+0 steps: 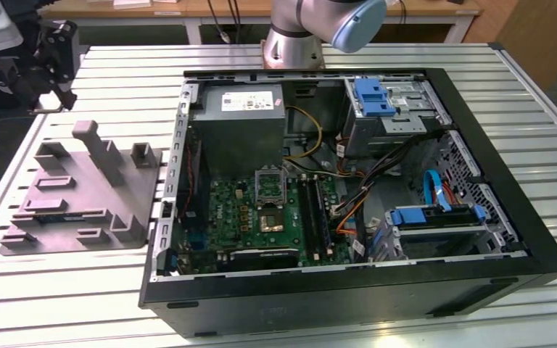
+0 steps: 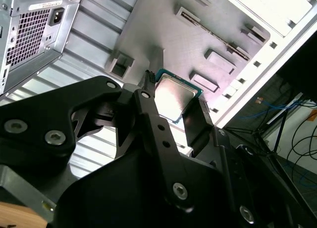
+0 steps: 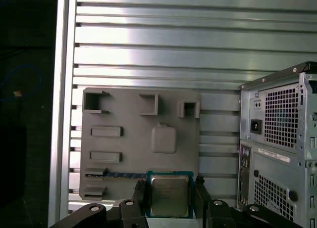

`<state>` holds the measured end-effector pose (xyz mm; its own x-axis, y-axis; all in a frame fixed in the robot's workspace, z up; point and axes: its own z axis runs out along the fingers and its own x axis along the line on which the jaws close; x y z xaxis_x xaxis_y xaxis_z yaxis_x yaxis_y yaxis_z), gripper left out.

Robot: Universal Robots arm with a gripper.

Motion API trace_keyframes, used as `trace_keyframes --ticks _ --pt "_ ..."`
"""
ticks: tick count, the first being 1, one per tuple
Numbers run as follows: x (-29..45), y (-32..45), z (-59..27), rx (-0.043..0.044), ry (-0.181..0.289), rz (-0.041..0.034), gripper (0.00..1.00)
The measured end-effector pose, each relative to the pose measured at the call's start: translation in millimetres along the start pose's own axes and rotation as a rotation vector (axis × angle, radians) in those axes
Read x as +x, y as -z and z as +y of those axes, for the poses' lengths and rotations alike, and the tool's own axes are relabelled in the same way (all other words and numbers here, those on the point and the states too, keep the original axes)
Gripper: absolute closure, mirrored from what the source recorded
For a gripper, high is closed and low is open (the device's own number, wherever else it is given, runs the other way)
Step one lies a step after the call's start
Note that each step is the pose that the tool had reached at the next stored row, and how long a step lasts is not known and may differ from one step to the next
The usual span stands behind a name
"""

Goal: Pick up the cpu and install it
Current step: 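Pick up the cpu and move it towards the insertion slot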

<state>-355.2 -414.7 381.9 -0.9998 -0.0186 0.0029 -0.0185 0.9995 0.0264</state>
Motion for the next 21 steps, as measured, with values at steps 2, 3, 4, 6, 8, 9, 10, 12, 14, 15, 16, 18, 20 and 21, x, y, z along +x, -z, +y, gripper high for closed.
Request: trace_keyframes --ticks 2,3,4,6,8,9,10,12,14,15,16,18,20,21 --pt "-0.5 -0.1 0.0 -0.0001 0.000 -0.0001 0.53" --pt "-1.1 0.0 0.0 -0.0001 0.000 0.0000 0.53" --pt "-2.0 0.0 0.0 0.0000 0.000 0.0000 0.53" --pt "-2.3 -0.1 0.0 -0.0001 0.000 -0.0001 0.53" --pt "-2.8 0.0 -0.1 -0.0001 0.000 -0.0001 0.53" --pt "-3.0 -0.1 -0.1 -0.0001 0.000 -0.0001 0.53" --pt "-3.3 0.0 0.0 0.0000 0.000 0.0000 0.53" --pt "-3.9 0.0 -0.1 -0.0001 0.000 -0.0001 0.53" --pt "-4.4 0.0 -0.1 0.0000 0.000 0.0000 0.53" --pt "-4.7 -0.1 -0.1 -0.0001 0.000 -0.0001 0.53" --pt "-4.9 -0.1 -0.1 -0.0001 0.000 -0.0001 0.53" --pt "-5.3 0.0 -0.1 -0.0001 0.000 0.0000 0.53" --pt "-5.7 0.0 -0.1 0.0000 0.000 0.0000 0.53" --pt "-6.0 0.0 -0.1 -0.0001 0.000 -0.0001 0.53"
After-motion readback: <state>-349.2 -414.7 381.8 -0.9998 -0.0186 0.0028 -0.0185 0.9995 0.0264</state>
